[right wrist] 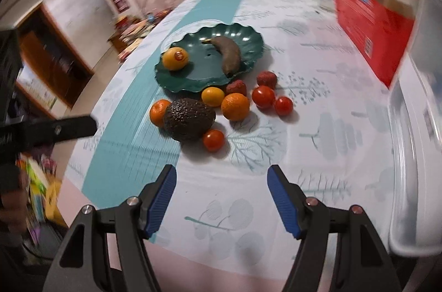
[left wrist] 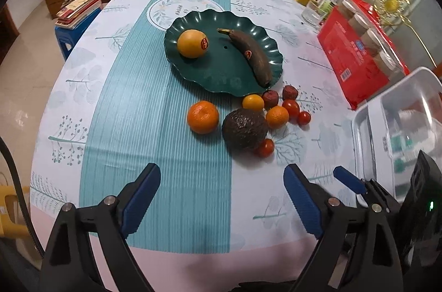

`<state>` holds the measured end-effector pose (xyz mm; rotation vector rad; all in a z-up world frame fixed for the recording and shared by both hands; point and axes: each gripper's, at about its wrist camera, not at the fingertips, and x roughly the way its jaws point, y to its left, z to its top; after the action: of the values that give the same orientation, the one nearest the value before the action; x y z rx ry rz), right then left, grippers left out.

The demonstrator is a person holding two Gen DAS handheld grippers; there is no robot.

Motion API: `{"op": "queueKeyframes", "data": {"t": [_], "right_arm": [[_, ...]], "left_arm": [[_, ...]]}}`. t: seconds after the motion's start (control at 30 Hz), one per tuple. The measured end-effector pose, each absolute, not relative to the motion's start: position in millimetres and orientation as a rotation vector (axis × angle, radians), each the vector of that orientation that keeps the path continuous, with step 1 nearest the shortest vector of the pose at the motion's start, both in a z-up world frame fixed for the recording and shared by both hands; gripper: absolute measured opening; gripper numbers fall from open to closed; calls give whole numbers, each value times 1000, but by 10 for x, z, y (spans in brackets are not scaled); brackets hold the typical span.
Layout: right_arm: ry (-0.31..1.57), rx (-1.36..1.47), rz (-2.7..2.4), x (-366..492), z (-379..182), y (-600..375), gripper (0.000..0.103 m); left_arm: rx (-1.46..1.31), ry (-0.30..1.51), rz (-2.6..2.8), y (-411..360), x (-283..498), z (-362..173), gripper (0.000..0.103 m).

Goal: Organize fruits
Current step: 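Grasp the avocado with the left tool while the right tool grasps a red cherry tomato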

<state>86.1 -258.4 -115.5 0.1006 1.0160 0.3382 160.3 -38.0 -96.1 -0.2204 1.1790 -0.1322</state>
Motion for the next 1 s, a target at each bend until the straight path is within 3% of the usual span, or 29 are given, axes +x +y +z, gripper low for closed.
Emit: {"op": "queueKeyframes", "data": {"t": [0.57,1.0], "right_arm": [[871,-124,587,1251,-1544,-2391,69],[928,-149,676,1424,-1943,-2300,68]], "left_arm": [[-265,1355,28,-721,2342,-1471,91],[-360,1427,4,-808,2590,-1968,91]]}}
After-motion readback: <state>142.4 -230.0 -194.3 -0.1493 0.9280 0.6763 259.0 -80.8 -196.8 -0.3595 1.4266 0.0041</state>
